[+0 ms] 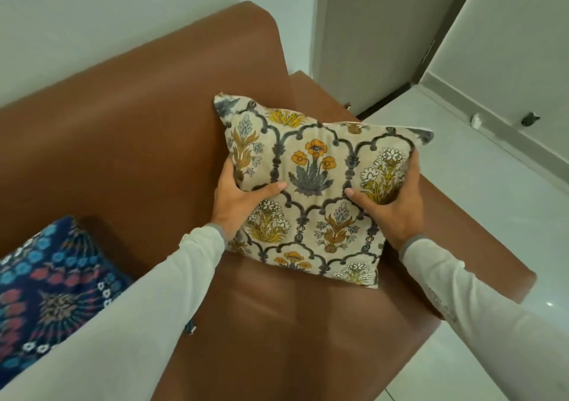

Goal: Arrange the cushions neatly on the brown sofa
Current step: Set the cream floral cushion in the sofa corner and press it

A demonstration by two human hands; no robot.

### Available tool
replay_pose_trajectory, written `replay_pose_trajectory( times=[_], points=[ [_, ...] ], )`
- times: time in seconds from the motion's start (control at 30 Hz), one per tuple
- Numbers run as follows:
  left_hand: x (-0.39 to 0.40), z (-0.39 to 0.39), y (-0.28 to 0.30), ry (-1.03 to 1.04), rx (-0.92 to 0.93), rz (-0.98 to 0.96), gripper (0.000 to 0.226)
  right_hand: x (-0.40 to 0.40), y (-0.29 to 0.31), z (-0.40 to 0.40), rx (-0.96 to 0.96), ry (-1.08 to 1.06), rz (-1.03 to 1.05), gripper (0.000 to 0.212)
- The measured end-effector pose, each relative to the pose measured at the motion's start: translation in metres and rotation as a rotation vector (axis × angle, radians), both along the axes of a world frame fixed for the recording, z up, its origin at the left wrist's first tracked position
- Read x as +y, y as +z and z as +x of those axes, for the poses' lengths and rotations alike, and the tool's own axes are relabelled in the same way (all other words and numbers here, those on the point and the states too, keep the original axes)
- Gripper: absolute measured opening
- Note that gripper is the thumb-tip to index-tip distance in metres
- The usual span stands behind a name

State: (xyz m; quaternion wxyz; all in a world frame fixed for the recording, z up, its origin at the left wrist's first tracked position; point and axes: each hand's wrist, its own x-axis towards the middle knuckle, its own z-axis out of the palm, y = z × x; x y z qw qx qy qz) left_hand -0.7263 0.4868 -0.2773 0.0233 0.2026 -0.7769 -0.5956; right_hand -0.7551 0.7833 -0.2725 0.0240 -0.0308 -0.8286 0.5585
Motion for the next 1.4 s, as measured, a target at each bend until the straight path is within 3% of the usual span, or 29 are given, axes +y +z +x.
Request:
replay_pose_trajectory(
  times=[0.1,0.33,0.53,0.6,0.7,0.77,0.83,1.0,1.13,1.4],
  points=[
    [-0.004,-0.012,0.006,-0.038,0.075,-0.05,0.124,-0.001,-0.007,0.003,0.121,-0.018,0.012,0.138],
    [-0.013,0.01,-0.006,-0.029,0.033,-0.042,0.124,-0.013,-0.008,-0.012,0.133,0.062,0.144,0.136],
    [-0.003,0.009,0.002,-0.077,-0.035,-0.07,0.13,-0.003,0.001,0.008,0.148,-0.017,0.215,0.137],
    [0.003,0.014,0.009,-0.093,-0.075,-0.231,0.131,-0.002,0.013,0.015,0.14,-0.086,0.294,0.133],
    [0.009,0.02,0.023,-0.08,0.128,-0.829,0.11,-0.006,0.029,0.012,0.365,-0.107,0.667,0.108],
    [0.011,0.011,0.033,-0.196,0.333,-1.101,0.094,-0.017,0.037,0.001,0.553,0.032,0.907,0.096],
    [0.011,-0.004,0.038,-0.332,0.407,-1.256,0.087,-0.03,0.039,-0.01,0.594,0.184,1.054,0.094],
    [-0.001,-0.015,0.031,-0.418,0.246,-1.358,0.091,-0.022,0.028,-0.017,0.477,0.26,1.164,0.096],
    [-0.004,0.006,0.031,-0.306,0.185,-1.386,0.096,-0.024,0.031,-0.016,0.538,0.24,1.219,0.096],
    [-0.09,0.112,0.065,-0.057,0.174,-1.526,0.092,-0.157,0.089,0.017,0.756,0.417,1.191,0.09]
  ],
)
